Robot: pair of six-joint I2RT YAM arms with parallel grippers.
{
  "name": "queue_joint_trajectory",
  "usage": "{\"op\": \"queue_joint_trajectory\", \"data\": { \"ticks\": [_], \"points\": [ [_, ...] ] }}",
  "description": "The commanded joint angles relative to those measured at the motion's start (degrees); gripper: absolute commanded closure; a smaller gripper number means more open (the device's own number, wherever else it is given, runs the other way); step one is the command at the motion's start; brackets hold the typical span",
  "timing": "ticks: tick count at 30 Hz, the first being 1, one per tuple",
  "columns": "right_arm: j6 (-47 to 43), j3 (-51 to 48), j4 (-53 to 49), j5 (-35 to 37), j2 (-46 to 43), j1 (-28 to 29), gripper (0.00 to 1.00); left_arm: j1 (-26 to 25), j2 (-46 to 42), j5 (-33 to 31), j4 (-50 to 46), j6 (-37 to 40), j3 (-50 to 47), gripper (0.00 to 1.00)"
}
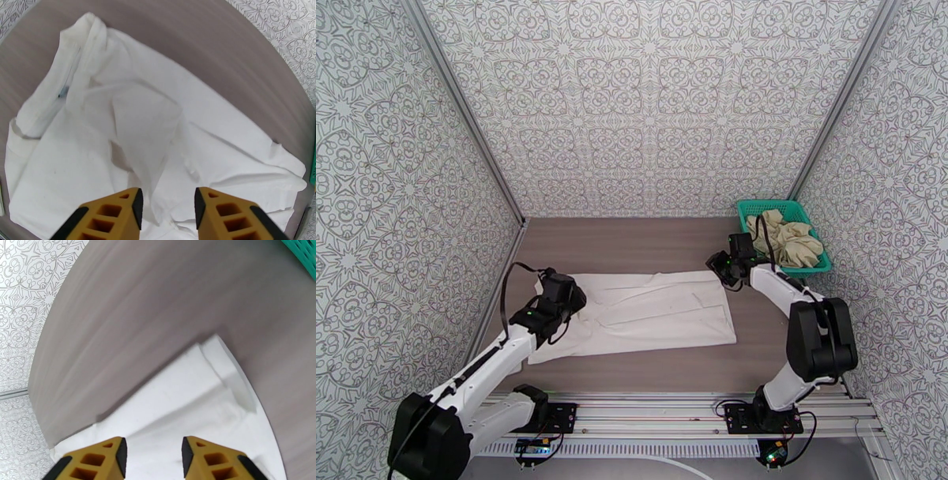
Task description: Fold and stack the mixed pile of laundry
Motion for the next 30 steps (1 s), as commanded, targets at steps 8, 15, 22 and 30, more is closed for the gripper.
{"op": "queue_joint_trajectory", "data": {
  "ticks": [8, 15, 22, 30],
  "points": [
    [-8.9, -1.4, -9.2, 3.2, 4.4, 0.0, 0.59, 9.9, 22.4, 11.0, 16.3, 4.4, 3.1, 0.74],
    [-12.5, -6.9, -10.4, 8.3, 0.4, -1.3, 0.70, 15.2, 33.5, 13.8, 20.5, 4.0, 4.2, 0.77],
    [-13.2, -6.6, -12.5, 6.6, -2.3, -3.9, 0.77, 17.0, 34.9, 15.8, 21.9, 3.4, 3.9, 0.77],
    [13.4, -8.7, -4.6, -7.0, -5.8, -3.9, 0.55, 14.6, 30.3, 15.1, 19.5, 3.5, 4.8, 0.74]
  ]
}}
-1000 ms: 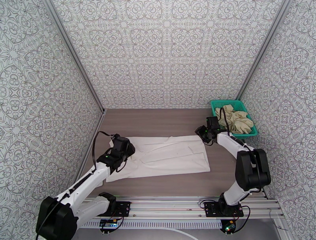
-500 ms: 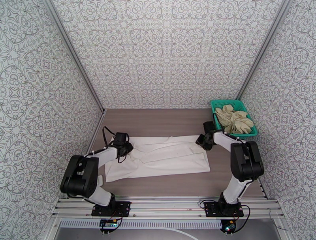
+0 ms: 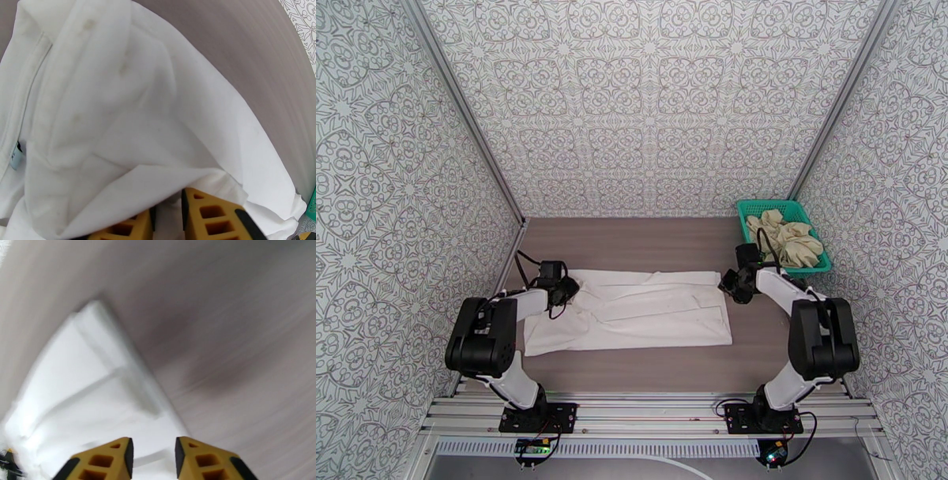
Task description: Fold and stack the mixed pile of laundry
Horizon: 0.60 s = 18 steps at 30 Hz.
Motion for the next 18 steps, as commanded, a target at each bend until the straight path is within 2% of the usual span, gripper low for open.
{"op": "queue_joint_trajectory", "data": {
  "ticks": [1, 4, 8, 13, 18],
  "points": [
    [19.0, -2.8, 6.5, -5.9, -0.7, 0.2, 0.50, -1.1, -2.1, -0.6, -2.3, 0.5, 0.6, 0.74],
    [29.4, -4.2, 11.8, -5.9, 0.3, 0.9, 0.45, -1.8, -2.2, -1.3, -3.0, 1.0, 1.0, 0.74],
    [36.0, -2.8, 13.7, -5.2, 4.2, 1.4, 0.44, -1.8, -1.8, -1.4, -2.7, 0.9, 0.8, 0.74],
    [39.5, -1.9, 15.8, -9.2, 9.9, 2.1, 0.46, -1.9, -0.7, -1.3, -2.3, 0.8, 0.9, 0.74],
    [40.2, -4.3, 16.5, -8.1, 9.9, 2.6, 0.53, -1.8, -0.4, -1.5, -2.1, 0.7, 0.9, 0.74]
  ]
}}
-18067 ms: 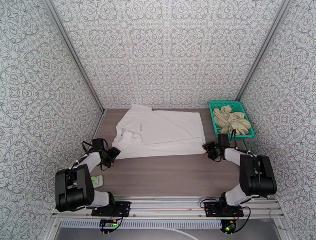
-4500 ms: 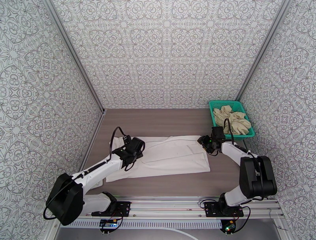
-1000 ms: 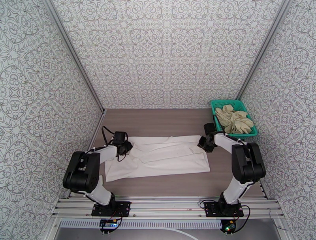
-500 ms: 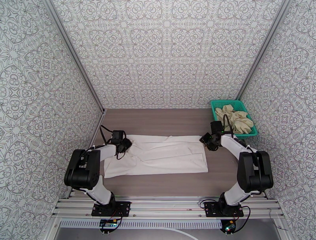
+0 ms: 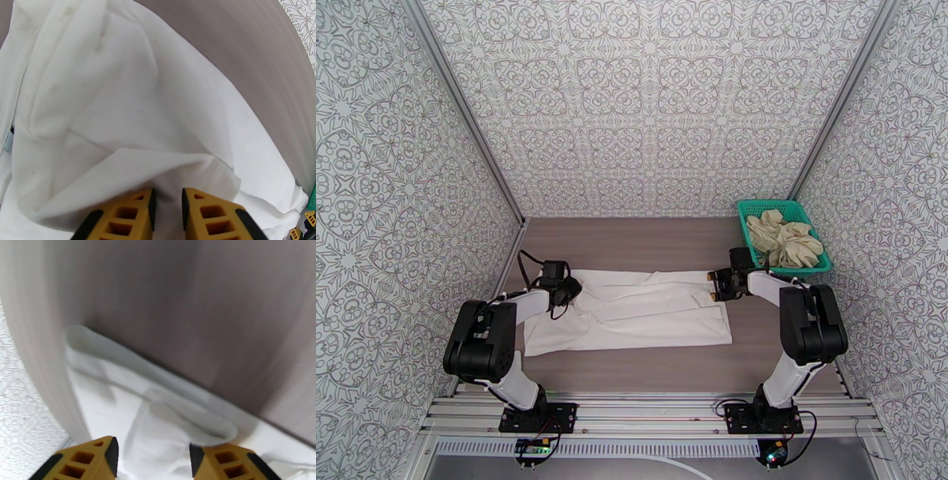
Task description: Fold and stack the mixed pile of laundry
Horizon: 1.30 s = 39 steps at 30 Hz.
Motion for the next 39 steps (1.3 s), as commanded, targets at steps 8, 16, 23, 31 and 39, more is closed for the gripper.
{"op": "queue_joint_trajectory", "data": {
  "ticks": [8, 16, 23, 31, 39],
  "points": [
    [-1.7, -0.4, -2.4, 3.2, -1.5, 0.7, 0.80, 0.1, 1.1, -1.1, -0.7, 0.7, 1.2, 0.74],
    [-10.7, 1.6, -7.0, 4.7, -3.7, 0.4, 0.95, 0.8, 2.4, -0.6, -1.1, 0.1, 1.6, 0.74],
    [-16.1, 1.9, -11.7, 8.4, -8.8, 0.3, 0.95, 1.0, 2.6, -0.7, -1.2, -0.1, 1.6, 0.74],
    [-18.8, -0.7, -13.9, 10.4, -12.9, 0.3, 0.91, 1.1, 2.2, -0.7, -1.5, -0.3, 1.5, 0.74],
    [-23.2, -6.0, -12.6, 13.1, -14.3, 0.3, 0.61, 1.6, -0.1, -0.6, -2.4, -0.1, 1.4, 0.74]
  ]
}}
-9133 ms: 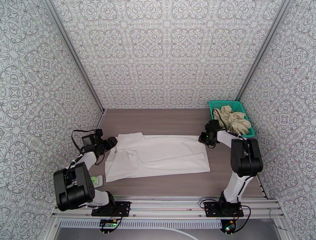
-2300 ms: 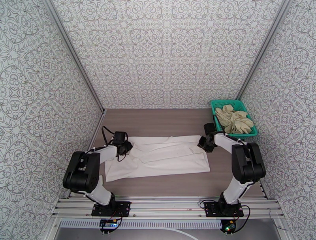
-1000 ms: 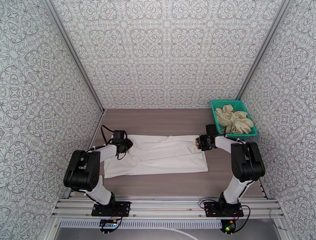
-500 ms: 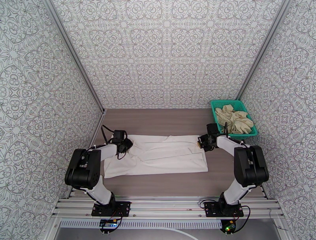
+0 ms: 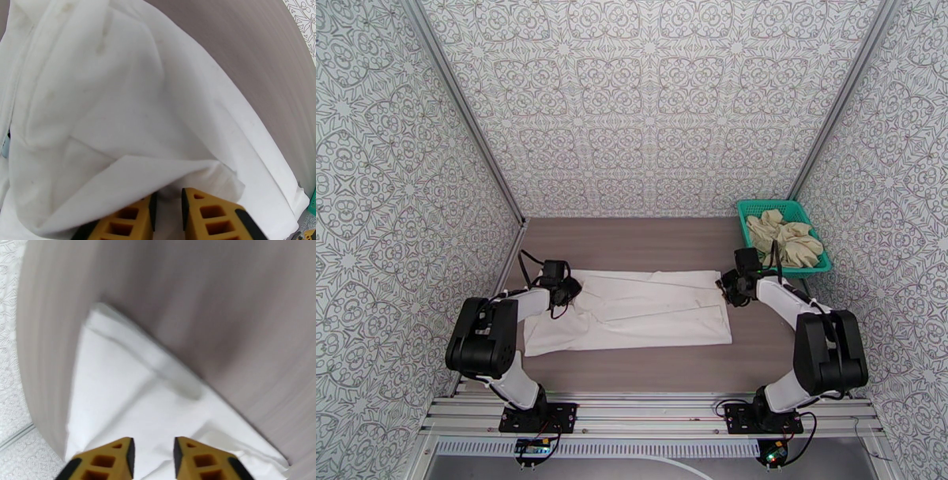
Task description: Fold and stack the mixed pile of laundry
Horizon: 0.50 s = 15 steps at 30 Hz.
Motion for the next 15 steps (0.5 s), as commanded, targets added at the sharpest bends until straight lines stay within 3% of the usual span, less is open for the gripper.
{"op": "queue_joint_trajectory", "data": {
  "ticks": [1, 8, 11, 15],
  "points": [
    [-4.7, -1.5, -1.3, 3.9, -2.4, -0.1, 0.60, 0.9, -2.4, -0.7, -2.8, 0.1, 0.9, 0.73],
    [-21.4, 4.3, -2.0, 3.0, -7.4, 1.4, 0.59, 0.3, -10.8, -2.9, -10.0, 4.2, 5.0, 0.68],
    [-27.8, 9.8, -2.6, 0.1, -3.0, 3.2, 0.59, -0.1, -9.2, -2.0, -12.1, 7.1, 9.0, 0.70],
    [-34.0, 16.9, -1.6, -4.0, 6.9, 5.0, 0.62, -0.7, -2.6, 0.6, -11.5, 7.8, 13.7, 0.80]
  ]
}}
